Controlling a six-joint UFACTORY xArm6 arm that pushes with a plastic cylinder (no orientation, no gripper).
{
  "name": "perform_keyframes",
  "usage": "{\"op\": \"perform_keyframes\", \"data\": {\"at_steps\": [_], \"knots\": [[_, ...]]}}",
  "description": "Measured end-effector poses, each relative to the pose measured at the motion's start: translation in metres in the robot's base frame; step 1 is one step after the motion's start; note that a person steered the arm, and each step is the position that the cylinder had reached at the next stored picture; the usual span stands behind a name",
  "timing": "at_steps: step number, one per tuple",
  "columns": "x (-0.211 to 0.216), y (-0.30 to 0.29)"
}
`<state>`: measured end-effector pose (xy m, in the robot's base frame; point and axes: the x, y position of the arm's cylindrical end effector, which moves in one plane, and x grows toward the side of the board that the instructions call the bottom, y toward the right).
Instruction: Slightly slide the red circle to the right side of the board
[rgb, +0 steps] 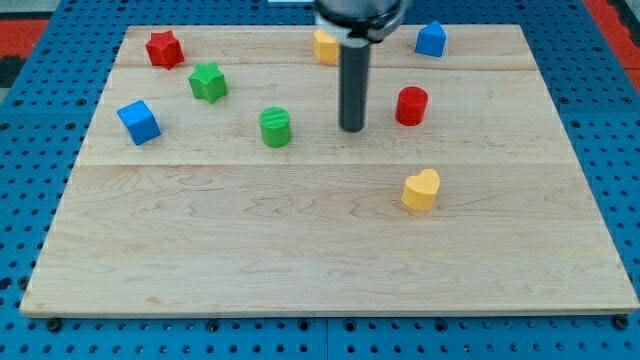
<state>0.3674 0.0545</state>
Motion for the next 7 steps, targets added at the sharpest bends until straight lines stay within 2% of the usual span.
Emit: {"op": "perform_keyframes", "data": {"at_steps": [1,3,6,7], "knots": [[-0.022,0.013],[-0.017,0.115],[-0.040,0.100],[-0.040,0.119]]}}
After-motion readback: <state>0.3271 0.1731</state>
